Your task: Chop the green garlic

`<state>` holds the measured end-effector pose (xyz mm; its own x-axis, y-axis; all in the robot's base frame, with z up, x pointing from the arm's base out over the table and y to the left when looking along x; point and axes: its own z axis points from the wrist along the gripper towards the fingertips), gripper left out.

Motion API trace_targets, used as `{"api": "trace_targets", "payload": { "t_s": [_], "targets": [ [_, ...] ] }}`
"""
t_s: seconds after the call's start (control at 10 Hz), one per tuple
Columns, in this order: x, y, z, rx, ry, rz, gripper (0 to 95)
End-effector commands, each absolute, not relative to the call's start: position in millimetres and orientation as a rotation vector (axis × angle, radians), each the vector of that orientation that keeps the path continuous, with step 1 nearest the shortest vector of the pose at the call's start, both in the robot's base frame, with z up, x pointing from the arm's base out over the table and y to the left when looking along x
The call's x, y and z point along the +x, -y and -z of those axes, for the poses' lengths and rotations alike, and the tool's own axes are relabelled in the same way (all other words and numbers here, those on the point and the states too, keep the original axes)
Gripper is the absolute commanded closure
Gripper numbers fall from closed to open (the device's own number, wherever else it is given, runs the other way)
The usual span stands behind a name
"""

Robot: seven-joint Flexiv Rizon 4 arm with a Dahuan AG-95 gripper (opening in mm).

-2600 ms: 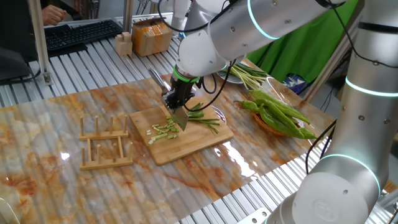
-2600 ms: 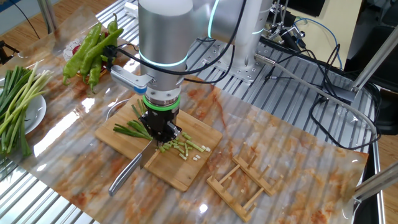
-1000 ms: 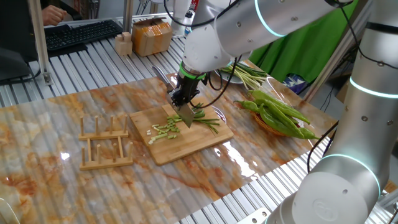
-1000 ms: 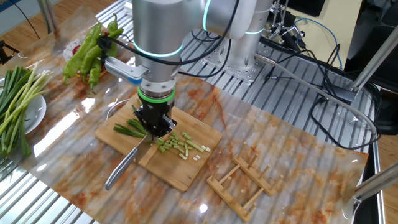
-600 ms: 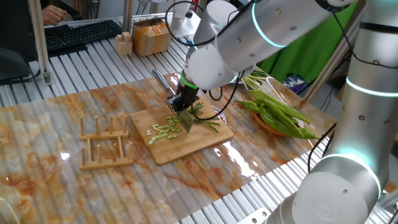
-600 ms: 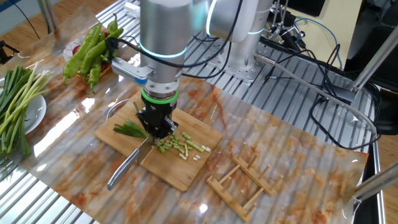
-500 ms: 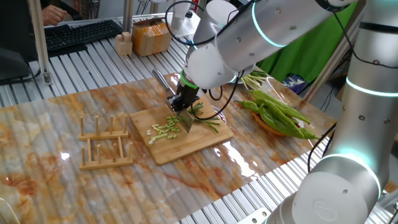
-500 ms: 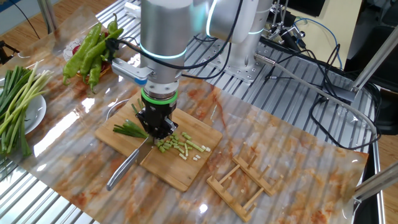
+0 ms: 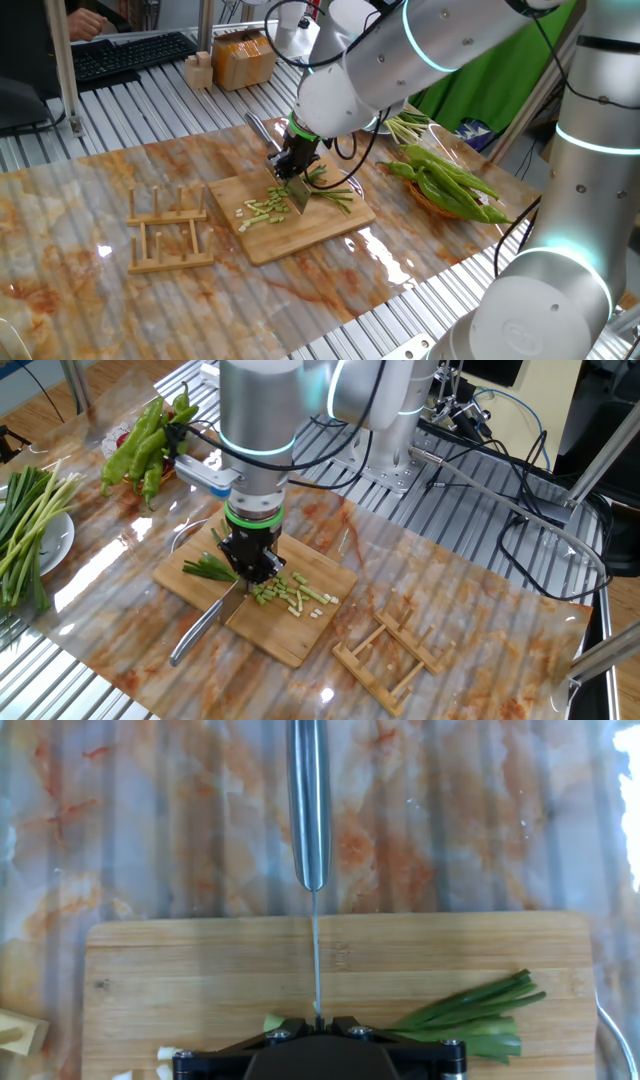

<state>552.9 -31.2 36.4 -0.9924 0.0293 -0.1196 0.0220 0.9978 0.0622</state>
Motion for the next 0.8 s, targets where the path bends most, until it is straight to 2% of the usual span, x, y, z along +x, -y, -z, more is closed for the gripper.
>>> {"api": "trace_targets", "payload": {
  "t_s": [0.1, 0.8],
  "targets": [
    [550.3, 30.3, -30.6, 0.034, -2.986, -0.093, 95.0],
    [549.8, 28.6, -39.7, 0.035, -3.022, -0.080, 95.0]
  ]
}}
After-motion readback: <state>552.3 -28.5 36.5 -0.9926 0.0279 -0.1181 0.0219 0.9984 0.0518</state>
